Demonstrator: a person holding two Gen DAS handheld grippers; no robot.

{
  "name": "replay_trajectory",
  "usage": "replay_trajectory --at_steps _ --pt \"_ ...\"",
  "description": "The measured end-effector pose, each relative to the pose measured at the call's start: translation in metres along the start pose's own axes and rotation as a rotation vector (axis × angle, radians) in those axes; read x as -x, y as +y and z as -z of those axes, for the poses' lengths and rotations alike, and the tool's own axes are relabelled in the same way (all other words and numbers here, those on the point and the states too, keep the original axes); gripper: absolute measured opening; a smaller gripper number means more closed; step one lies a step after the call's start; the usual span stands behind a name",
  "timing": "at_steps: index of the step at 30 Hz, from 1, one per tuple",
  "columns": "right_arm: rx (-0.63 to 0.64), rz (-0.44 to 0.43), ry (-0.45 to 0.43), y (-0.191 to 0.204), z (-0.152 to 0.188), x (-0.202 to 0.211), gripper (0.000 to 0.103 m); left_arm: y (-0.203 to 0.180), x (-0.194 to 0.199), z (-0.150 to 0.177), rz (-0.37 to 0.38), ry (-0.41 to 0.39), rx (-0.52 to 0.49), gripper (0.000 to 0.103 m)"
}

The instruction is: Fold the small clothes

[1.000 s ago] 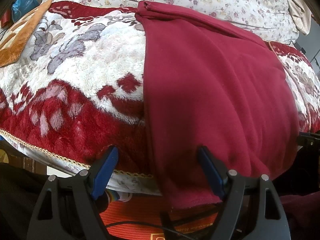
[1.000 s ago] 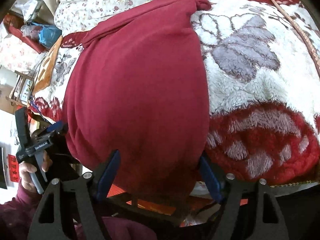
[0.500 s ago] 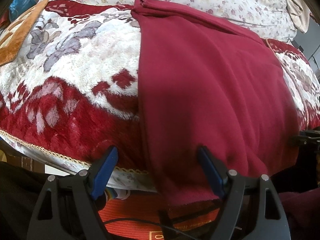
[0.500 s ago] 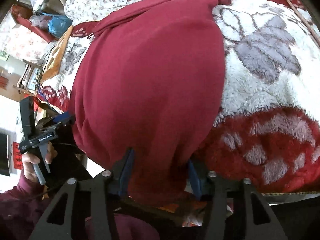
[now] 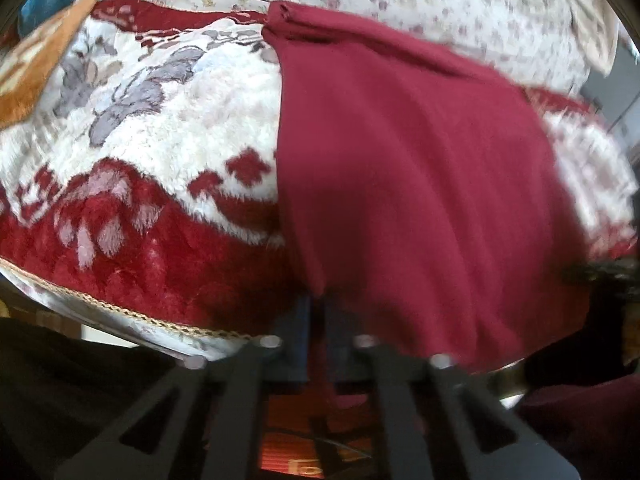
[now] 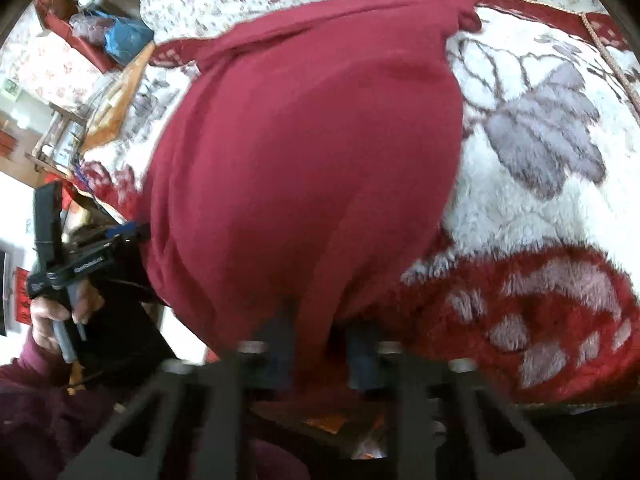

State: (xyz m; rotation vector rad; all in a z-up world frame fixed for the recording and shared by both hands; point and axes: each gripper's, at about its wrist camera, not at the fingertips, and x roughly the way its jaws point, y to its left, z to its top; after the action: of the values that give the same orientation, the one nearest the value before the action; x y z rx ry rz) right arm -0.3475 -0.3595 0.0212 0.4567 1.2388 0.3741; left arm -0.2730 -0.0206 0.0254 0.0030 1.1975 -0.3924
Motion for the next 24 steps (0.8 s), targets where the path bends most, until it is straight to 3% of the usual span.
replay_trajectory --at_steps 7,11,16,19,24 --pt "-0.021 -0.18 -0.145 0.009 -0.029 0.037 0.016 0.006 0.049 -0.038 0.102 -0.14 0.035 0.006" --pt "-0.052 -0.238 -0.272 0.008 -0.065 0.06 0.016 0.007 0.062 -0.079 0.102 -0.228 0.049 0.006" --pt "-0.08 -0.217 -0.359 0.001 -0.127 0.069 0.016 0.008 0.053 -0.147 0.093 -0.294 0.077 0.006" --pt "-0.125 -0.186 -0.388 -0.014 -0.173 0.066 0.016 0.01 0.034 -0.194 0.038 -0.327 0.09 0.006" --pt "-0.232 -0.098 -0.384 -0.056 -0.241 0.041 0.016 0.028 -0.018 -0.258 0.005 -0.291 0.168 0.006"
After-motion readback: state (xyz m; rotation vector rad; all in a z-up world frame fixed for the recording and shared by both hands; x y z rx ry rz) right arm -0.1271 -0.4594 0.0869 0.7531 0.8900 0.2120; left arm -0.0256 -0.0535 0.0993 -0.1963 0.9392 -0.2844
